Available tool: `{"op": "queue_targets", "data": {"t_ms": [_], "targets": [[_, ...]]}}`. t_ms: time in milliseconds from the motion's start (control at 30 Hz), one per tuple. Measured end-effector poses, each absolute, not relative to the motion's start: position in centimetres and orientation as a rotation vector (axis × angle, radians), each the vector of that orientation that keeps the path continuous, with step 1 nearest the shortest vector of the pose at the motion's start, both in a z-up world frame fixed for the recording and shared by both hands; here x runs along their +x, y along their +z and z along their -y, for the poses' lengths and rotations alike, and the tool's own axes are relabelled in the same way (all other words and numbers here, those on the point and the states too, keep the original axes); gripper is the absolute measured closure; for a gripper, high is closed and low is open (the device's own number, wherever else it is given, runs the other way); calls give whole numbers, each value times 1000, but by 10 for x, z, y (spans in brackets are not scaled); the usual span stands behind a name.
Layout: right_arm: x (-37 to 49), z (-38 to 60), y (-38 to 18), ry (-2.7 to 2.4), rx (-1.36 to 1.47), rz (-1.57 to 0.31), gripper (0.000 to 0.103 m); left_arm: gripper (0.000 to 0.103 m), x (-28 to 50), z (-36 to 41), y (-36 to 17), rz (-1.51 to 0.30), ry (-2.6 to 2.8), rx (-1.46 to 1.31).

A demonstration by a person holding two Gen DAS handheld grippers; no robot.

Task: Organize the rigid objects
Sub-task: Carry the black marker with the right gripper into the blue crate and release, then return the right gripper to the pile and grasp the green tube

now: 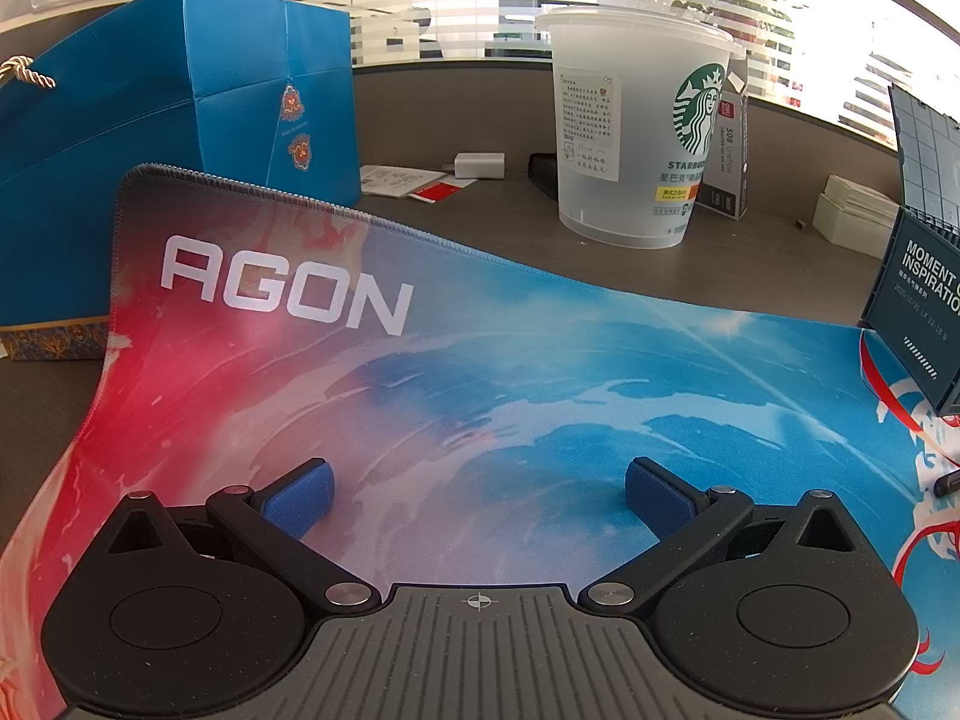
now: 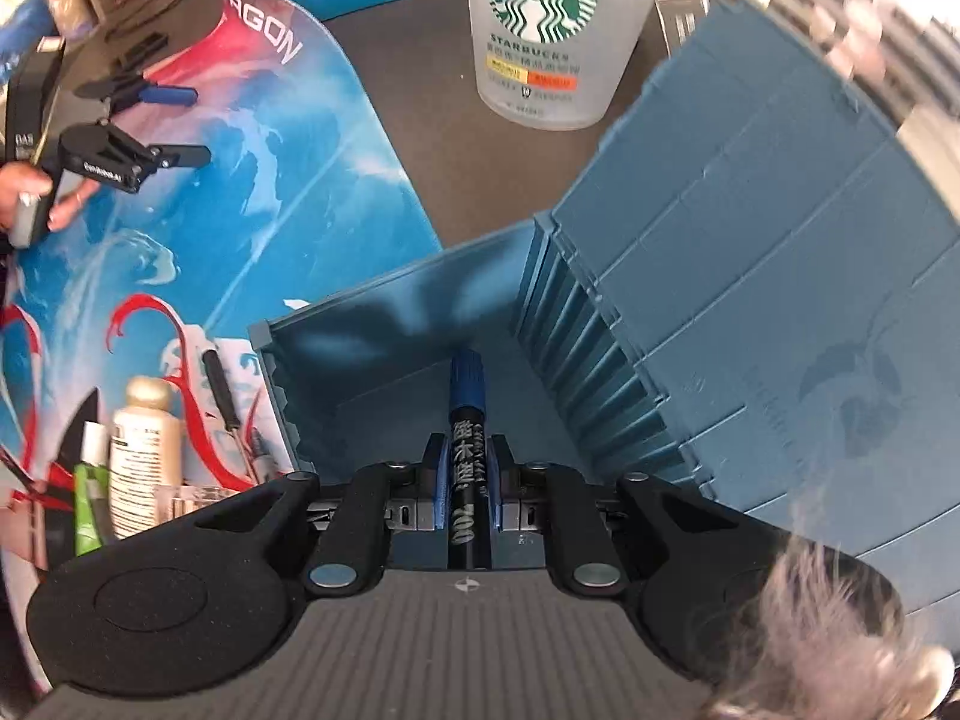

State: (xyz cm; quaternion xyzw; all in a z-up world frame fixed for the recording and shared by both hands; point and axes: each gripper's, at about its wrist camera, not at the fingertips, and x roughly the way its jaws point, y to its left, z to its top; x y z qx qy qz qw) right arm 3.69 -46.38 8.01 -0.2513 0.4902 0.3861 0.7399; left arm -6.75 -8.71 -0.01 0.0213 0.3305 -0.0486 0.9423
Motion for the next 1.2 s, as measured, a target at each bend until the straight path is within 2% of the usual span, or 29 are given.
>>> {"op": "queue_targets", "data": {"t_ms": [33, 100, 167, 267, 333, 433, 467, 500, 600, 800, 1033, 1133, 1200], "targets": [[38, 465, 79, 845, -538, -1085, 89, 0, -68, 87, 0, -674, -99, 43], [41, 468, 80, 823, -519, -1099, 77, 0, -68, 87, 0, -674, -99, 44], [40, 469, 81, 788, -526, -1090, 71, 0, -68, 87, 0, -674, -99, 43], [34, 470, 84, 751, -553, -1053, 68, 0, -68, 87, 0, -674, -99, 43], [27, 470, 90, 719, -575, -1005, 59, 0, -68, 87, 0, -674, -99, 43], [8, 473, 107, 682, -557, -892, 36, 0, -68, 87, 0, -674, -99, 43], [0, 474, 113, 665, -558, -845, 24, 0, -68, 87, 0, -674, -99, 43], [-11, 474, 119, 643, -565, -789, 17, 0, -68, 87, 0, -674, -99, 43], [-57, 472, 134, 594, -561, -609, 3, 0, -68, 87, 0, -674, -99, 43], [-160, 463, 134, 606, -365, -399, 0, 0, -68, 87, 0, -674, -99, 44], [-245, 430, 72, 674, -343, -519, 0, 0, -68, 87, 0, -674, -99, 44], [-260, 433, 51, 715, -303, -596, 6, 0, -68, 87, 0, -674, -99, 44], [-269, 433, 40, 710, -290, -632, 15, 0, -68, 87, 0, -674, -99, 43]]}}
